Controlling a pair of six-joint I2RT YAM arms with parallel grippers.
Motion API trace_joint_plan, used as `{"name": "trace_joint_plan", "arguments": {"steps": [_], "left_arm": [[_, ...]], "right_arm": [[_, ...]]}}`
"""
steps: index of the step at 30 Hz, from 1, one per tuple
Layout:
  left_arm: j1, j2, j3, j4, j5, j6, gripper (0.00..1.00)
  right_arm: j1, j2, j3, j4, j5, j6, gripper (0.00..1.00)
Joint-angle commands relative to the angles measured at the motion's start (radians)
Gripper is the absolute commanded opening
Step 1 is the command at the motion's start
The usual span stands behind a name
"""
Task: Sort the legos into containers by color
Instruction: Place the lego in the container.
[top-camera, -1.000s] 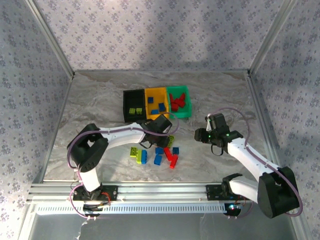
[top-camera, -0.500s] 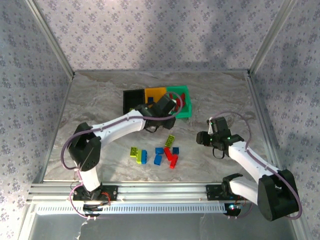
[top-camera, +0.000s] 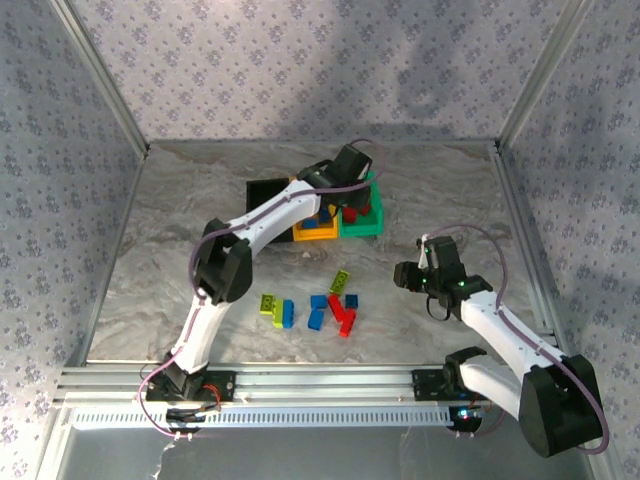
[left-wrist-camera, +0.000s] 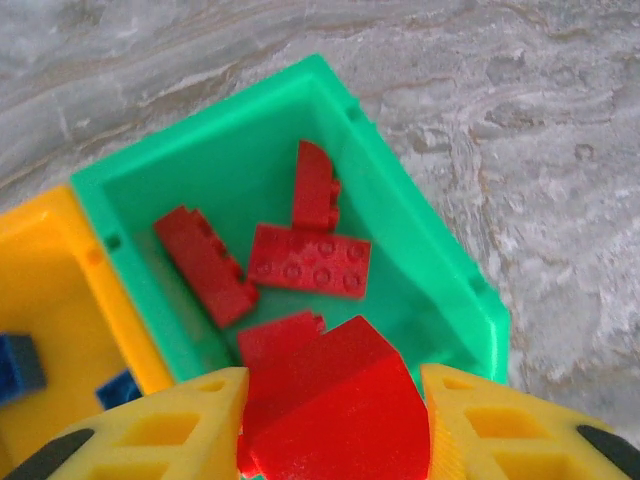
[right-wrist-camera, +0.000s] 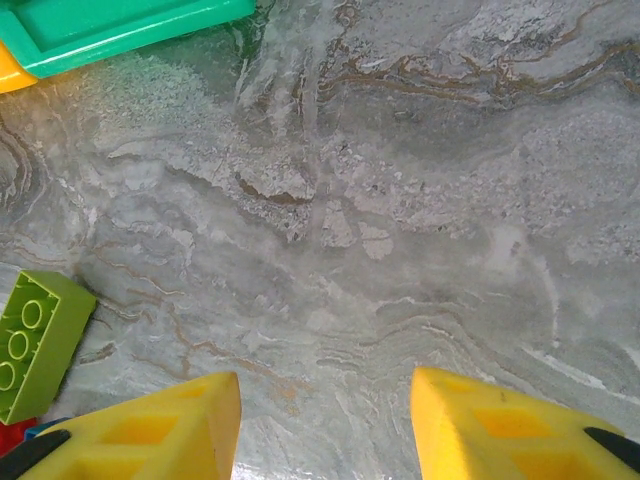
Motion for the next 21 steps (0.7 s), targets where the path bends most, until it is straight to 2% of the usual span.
{"name": "trace_joint_plan", "arguments": {"steps": [1,4,6,9,14,21], "left_arm": [[-0.007,0.102,0.188,-0.136,-0.003,0.043,0.42],[-0.006,0.181,0.318,-0.205,-0.010,0.042,0.48],[-0.007,0.186,0.329,-0.214,-0.005,0.036,0.49],[-0.010,0.145,0.278,-0.187,0.007,0.038,0.53],[-0.017,0.042,0.157,-0.142,-0.008,0.047,0.74],[-0.019,-0.121,-0.039,-0.056,-0.008,0.040,0.75]], "right_arm": [[0.014,0.003,-0.009,0.010,0.019,-0.007,0.50],[0.021,0.006,-0.008,0.011,0.024,-0.009,0.50],[0.024,0.006,-0.007,0.011,0.027,-0.010,0.50],[0.029,0.010,-0.006,0.011,0.030,-0.011,0.50],[0.040,0.040,0.006,0.012,0.021,-0.018,0.51],[0.077,0.093,0.036,0.003,0.031,-0.032,0.51]]}}
